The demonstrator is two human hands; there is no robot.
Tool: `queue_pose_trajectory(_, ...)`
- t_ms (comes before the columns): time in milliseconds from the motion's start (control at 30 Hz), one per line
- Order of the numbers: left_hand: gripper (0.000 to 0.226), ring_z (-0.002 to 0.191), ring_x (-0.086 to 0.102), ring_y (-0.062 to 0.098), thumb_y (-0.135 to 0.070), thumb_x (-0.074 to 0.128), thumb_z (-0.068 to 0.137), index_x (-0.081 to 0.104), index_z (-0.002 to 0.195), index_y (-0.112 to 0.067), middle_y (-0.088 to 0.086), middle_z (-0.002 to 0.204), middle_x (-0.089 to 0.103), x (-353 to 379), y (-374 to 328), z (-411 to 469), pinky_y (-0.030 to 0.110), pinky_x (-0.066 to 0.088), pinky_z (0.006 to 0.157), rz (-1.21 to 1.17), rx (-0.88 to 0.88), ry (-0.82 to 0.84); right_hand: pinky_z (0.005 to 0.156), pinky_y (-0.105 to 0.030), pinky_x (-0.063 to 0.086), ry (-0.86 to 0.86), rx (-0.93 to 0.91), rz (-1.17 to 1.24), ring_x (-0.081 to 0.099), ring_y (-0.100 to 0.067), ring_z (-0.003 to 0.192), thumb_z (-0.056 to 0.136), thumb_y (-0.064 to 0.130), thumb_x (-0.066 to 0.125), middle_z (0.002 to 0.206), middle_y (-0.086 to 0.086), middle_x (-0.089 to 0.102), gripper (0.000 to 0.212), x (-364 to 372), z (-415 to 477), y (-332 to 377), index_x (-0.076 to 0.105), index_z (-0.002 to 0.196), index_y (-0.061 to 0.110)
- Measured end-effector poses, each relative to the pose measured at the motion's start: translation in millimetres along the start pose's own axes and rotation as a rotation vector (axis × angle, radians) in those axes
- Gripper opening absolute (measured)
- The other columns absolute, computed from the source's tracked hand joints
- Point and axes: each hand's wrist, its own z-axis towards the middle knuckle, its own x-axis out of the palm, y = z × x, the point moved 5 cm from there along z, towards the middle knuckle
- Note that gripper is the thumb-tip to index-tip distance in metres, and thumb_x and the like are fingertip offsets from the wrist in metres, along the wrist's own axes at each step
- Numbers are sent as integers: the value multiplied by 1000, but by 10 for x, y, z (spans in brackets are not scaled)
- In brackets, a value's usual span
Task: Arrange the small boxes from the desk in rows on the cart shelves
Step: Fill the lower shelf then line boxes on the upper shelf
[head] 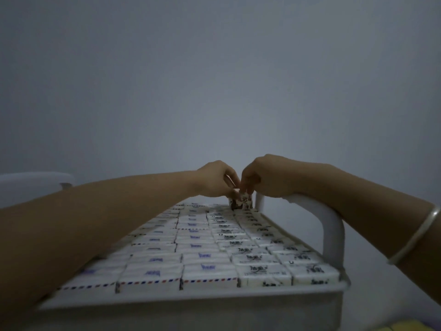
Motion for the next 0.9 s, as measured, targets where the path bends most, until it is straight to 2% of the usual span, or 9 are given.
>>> queue_pose_trajectory(167, 30, 119, 56, 15, -10, 61, 92, 70, 117, -23, -3, 125, 64, 187, -68, -83, 25, 39, 103, 223, -12, 185, 89, -31, 53, -18, 49, -24, 61, -9, 101, 89, -2, 41, 106, 14, 69, 47, -85, -265, 76, 70, 107, 31)
queue_pose_trajectory(267, 40, 131, 44, 19, -10, 49, 96, 61, 129, -29, 1, 145, 48, -62, -183, -258, 30, 33, 109, 428, -40, 125, 92, -32, 51, -62, 19, -19, 59, -10, 104, 94, 5, 45, 112, 12, 67, 39, -154, -497, 268, 66, 113, 32)
queue_pose_trajectory(300, 39, 126, 48, 18, -10, 49, 96, 61, 129, -27, 1, 142, 51, -189, -252, -356, 27, 37, 103, 453, -34, 73, 92, -32, 51, -103, -8, -3, 59, -11, 104, 95, 9, 47, 112, 12, 66, 35, -181, -584, 360, 65, 114, 33)
queue_pose_trajectory(367, 27, 98, 62, 9, -11, 52, 94, 68, 110, -26, 0, 123, 65, -448, -398, -647, 18, 43, 81, 409, 6, -53, 84, -27, 50, -228, -87, 53, 61, -9, 96, 95, 17, 51, 101, 14, 65, 25, -243, -765, 608, 65, 110, 32)
queue_pose_trajectory(433, 21, 71, 64, 0, -11, 55, 91, 66, 87, -29, -5, 96, 72, -677, -517, -1106, 14, 44, 63, 306, 48, -182, 66, -21, 43, -383, -164, 142, 57, -4, 74, 96, 29, 52, 78, 18, 59, 10, -316, -957, 930, 61, 92, 31)
queue_pose_trajectory(533, 19, 62, 64, 2, -13, 56, 91, 68, 86, -27, -9, 80, 70, -893, -588, -1972, 16, 48, 60, 160, 144, -414, 52, -26, 28, -551, -238, 314, 42, -7, 51, 96, 46, 48, 56, 11, 45, 34, -359, -1189, 1457, 42, 67, 28)
queue_pose_trajectory(633, 20, 54, 62, 1, -10, 54, 91, 68, 87, -24, -8, 74, 68, -960, -423, -2916, 11, 43, 52, 90, 193, -613, 53, -31, 34, -635, -349, 449, 42, -9, 51, 95, 52, 45, 55, 11, 44, 37, -290, -1333, 2036, 45, 69, 26)
queue_pose_trajectory(767, 14, 50, 59, 8, -18, 55, 90, 65, 88, -28, -11, 73, 66, -900, 167, -4073, 24, 46, 52, 250, 68, -743, 54, -37, 41, -614, -524, 551, 52, -16, 58, 95, 53, 31, 61, 6, 54, 46, -2, -1464, 2853, 57, 74, 21)
queue_pose_trajectory(900, 25, 61, 62, 3, -12, 60, 90, 63, 89, -36, -24, 82, 67, -669, 1222, -5028, 29, 52, 59, 302, -311, -681, 58, -39, 43, -359, -611, 596, 56, -22, 68, 99, 40, 36, 74, 4, 59, 34, 654, -1409, 3599, 57, 83, 19)
